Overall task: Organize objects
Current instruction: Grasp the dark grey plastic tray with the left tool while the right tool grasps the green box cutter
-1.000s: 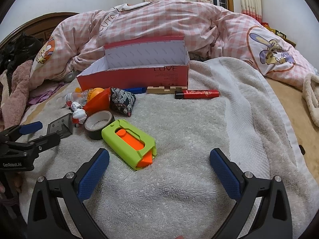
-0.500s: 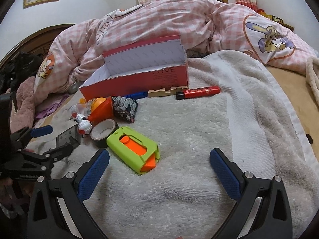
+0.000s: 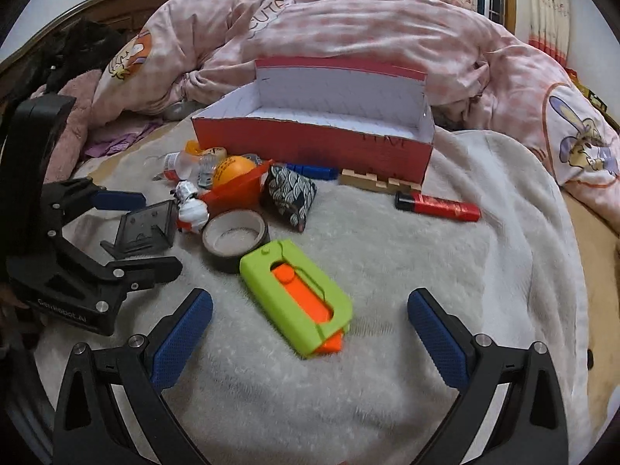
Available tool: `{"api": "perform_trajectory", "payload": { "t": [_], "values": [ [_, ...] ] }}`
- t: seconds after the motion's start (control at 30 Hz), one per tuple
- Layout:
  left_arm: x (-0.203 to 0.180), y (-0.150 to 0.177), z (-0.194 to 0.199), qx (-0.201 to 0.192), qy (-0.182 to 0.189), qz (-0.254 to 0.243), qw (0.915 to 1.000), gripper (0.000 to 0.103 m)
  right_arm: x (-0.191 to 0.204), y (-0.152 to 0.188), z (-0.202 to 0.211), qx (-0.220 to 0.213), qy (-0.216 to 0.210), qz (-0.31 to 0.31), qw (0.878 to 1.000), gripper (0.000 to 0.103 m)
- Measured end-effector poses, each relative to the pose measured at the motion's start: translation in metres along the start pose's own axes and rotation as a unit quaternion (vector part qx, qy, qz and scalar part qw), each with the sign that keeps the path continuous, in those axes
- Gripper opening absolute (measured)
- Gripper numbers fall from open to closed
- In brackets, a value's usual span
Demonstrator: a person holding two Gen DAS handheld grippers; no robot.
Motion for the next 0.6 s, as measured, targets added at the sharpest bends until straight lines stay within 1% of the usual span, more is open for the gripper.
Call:
{"api": "perform_trajectory", "payload": {
  "t": [0.03,0.07,0.1,0.13,0.17,0.2,0.37,0.53,0.6],
  "values": [
    [0.001,0.000,-0.001,0.001,0.008,0.003,1.0000,0.094,-0.003,-0.002,-0.002,0.005,-0.007,-0.007,1.000,0.102],
    [0.002,0.001,0.000,-0.002,0.013,0.004,0.9999,0.089,-0.005,-0.004,-0.005,0.011,-0.012,-0.014,1.000,0.101],
    [0.003,0.000,0.001,-0.006,0.017,0.006,0.9998,0.085,-0.008,-0.006,-0.007,0.018,-0.013,-0.020,1.000,0.098],
    [0.003,0.000,0.002,-0.008,0.023,0.006,0.9997,0.079,-0.011,-0.008,-0.010,0.024,-0.006,-0.021,0.999,0.093],
    [0.003,0.000,0.003,-0.010,0.026,0.005,0.9996,0.075,-0.011,-0.009,-0.012,0.025,0.001,-0.019,1.000,0.091],
    [0.003,0.000,0.003,-0.012,0.027,0.005,0.9996,0.075,-0.012,-0.009,-0.013,0.025,0.008,-0.016,1.000,0.089],
    [0.008,0.001,0.006,-0.018,0.040,0.012,0.9990,0.074,-0.008,-0.008,-0.014,0.027,0.012,-0.007,1.000,0.085],
    [0.014,0.005,0.012,-0.022,0.050,0.029,0.9981,0.074,-0.006,-0.005,-0.017,0.035,-0.005,-0.007,0.999,0.070],
    [0.014,0.009,0.019,-0.033,0.059,0.029,0.9973,0.074,-0.004,-0.003,-0.019,0.041,-0.002,-0.001,0.999,0.070]
  ]
}}
Point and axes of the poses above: each gripper's, at about its wrist camera, not at the fingertips, and z roughly against the way its jaws point, x to its left, y to its underside, the point moved 2 cm from there along -z, roughly the way its jaws point, and after that the axes turned 15 degrees about -y, right-handed, at the moved point
